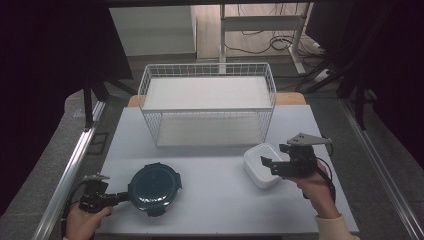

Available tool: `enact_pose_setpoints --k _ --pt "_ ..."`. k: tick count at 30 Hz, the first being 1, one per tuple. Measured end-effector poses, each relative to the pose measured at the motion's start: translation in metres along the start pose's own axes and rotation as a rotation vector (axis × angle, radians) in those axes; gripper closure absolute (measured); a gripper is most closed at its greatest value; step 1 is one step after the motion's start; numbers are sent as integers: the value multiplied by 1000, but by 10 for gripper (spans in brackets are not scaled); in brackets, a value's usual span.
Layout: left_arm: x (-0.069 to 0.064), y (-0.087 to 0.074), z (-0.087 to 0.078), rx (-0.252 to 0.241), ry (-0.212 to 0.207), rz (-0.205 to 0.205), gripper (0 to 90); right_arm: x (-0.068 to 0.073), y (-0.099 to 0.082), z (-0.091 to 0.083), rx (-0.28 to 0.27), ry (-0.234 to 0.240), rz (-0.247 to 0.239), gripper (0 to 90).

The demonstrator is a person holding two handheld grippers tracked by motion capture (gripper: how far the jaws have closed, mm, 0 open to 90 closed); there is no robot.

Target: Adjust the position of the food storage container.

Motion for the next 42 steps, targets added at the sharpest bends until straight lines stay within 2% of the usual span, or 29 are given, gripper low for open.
enact_pose_setpoints --k 7,12,18,21,23,28,32,36,38,42 --pt "-12 7 9 7 -22 19 900 1 1 -2 -5 3 4 193" --pt "-23 13 16 23 -35 50 900 4 1 1 0 15 21 192" --pt "-34 20 25 28 -52 75 900 8 1 2 0 34 15 192" --pt "-42 23 30 38 -58 102 900 9 0 3 6 34 12 192" --pt "-45 23 31 41 -62 106 900 10 0 3 7 34 13 192" --pt "-57 26 37 45 -97 121 900 10 0 4 7 32 11 192" --pt "-69 30 43 61 -115 157 900 12 0 4 8 33 7 192" --pt "-76 33 48 54 -114 158 900 12 1 3 7 33 8 192" --pt "-83 35 51 62 -119 175 900 12 0 4 9 32 4 192" --pt "-89 36 54 66 -129 183 900 13 0 5 12 30 -1 193"
Point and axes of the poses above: each handheld gripper's, and its own axes: z roughly forward along the jaws, y roughly out of its top, x roughly to its left, the point moved 8 cm from there along z, roughly forward along the jaws, and after that the axes turned 2 degrees about y, right-handed, at the moved point
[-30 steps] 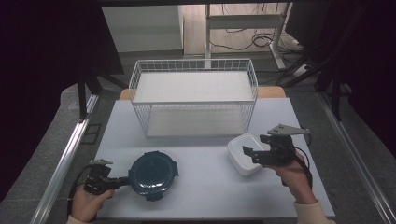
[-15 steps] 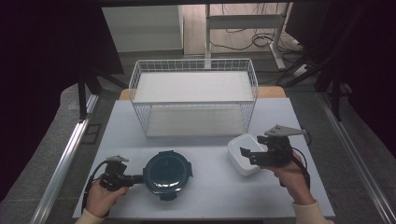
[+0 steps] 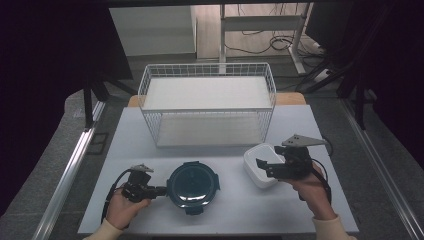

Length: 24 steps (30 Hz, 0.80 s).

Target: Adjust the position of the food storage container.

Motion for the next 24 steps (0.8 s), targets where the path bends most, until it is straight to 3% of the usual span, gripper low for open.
enact_pose_setpoints --k 10,13,14,15,16,17,18,19,20,22,24 --pt "0 3 1 -12 -15 18 900 4 1 1 -9 5 -10 192" --pt "8 9 -12 -66 25 10 900 6 3 -2 -23 9 -9 193" --pt "11 17 -27 -131 41 -2 837 7 4 -5 -36 17 -4 192" --pt "12 21 -35 -166 55 -4 797 8 5 -5 -40 18 -2 192" --pt "12 21 -35 -166 55 -4 740 8 5 -5 -40 18 -2 192" --pt "10 27 -43 -196 65 2 740 8 5 -6 -44 22 3 191" --pt "6 35 -53 -225 47 5 613 10 7 -7 -53 33 12 188" --pt "6 35 -53 -225 47 5 557 10 7 -7 -53 33 12 188" --pt "3 43 -60 -251 30 -2 557 11 7 -7 -55 39 14 187" --pt "-2 58 -71 -300 46 -4 382 15 8 -7 -60 60 14 183" --pt "-5 64 -76 -327 46 -12 310 17 9 -8 -62 66 21 178"
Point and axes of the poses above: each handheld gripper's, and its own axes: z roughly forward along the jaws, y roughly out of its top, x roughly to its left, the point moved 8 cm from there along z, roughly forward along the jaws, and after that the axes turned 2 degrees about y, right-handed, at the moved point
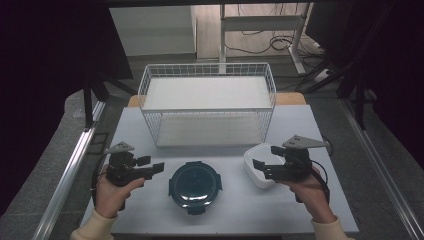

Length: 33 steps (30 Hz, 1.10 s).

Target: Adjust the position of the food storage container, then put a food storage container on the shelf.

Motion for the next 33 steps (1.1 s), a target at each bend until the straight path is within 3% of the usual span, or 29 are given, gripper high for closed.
enact_pose_setpoints --k 6,17,27,33 --pt "-5 -3 2 5 0 -5 225 1 -5 4 11 13 18 171" --pt "-7 -3 0 -1 3 0 177 7 -8 11 25 44 34 165" --pt "-9 -7 8 30 -25 -5 156 28 -21 33 85 97 52 165" --pt "-9 -13 13 51 -43 -24 148 48 -30 51 132 134 108 159"
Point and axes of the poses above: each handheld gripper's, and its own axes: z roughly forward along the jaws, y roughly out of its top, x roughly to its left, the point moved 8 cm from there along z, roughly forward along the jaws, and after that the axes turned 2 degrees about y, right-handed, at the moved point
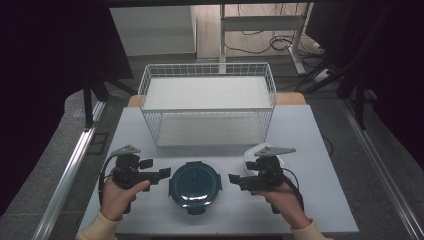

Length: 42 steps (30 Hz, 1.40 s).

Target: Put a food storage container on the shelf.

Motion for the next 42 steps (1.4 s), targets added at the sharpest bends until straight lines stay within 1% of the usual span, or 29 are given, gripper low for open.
enact_pose_setpoints --k 4,8,11,12,13,14,15,19,20,22,27,28,29,30,32,33,34,35,36,38,41,42 --pt "-1 -2 1 4 -8 -3 149 8 -5 13 26 29 21 153" --pt "-2 -6 4 20 -18 -12 148 13 -8 18 47 46 30 147" --pt "0 -11 7 38 -24 -32 139 15 -10 24 60 63 48 140" --pt "0 -11 7 38 -24 -32 137 15 -10 24 60 63 48 140" --pt "1 -14 8 44 -24 -43 137 17 -12 28 72 71 56 137" --pt "1 -14 8 44 -24 -43 135 17 -12 28 72 71 56 137" --pt "2 -16 9 46 -28 -54 134 17 -13 31 79 80 67 137" --pt "3 -18 10 49 -28 -65 129 18 -14 35 89 87 85 131" --pt "4 -19 11 52 -29 -70 127 19 -15 38 93 94 95 128" --pt "5 -20 13 53 -29 -74 125 20 -15 39 98 95 97 126" --pt "5 -23 17 62 -44 -95 113 22 -19 52 136 96 109 115" --pt "5 -23 17 62 -44 -95 110 22 -19 52 136 96 109 115" --pt "2 -25 19 67 -56 -98 107 22 -20 55 142 95 124 109" --pt "1 -26 20 72 -62 -99 105 22 -21 57 146 95 130 105" --pt "0 -28 21 77 -65 -103 100 23 -22 61 153 99 144 97" --pt "1 -29 23 82 -73 -110 100 23 -22 61 153 99 144 97" --pt "2 -32 26 92 -80 -129 95 23 -24 65 162 102 157 87" --pt "4 -34 27 92 -81 -137 95 23 -25 67 165 101 163 85" --pt "4 -34 27 92 -81 -137 96 23 -25 67 165 101 163 85" --pt "4 -38 32 103 -85 -150 96 22 -27 71 172 110 188 78" --pt "0 -44 39 127 -125 -168 95 22 -30 76 183 113 209 71" --pt "0 -46 41 131 -125 -169 96 23 -31 79 186 122 220 70"
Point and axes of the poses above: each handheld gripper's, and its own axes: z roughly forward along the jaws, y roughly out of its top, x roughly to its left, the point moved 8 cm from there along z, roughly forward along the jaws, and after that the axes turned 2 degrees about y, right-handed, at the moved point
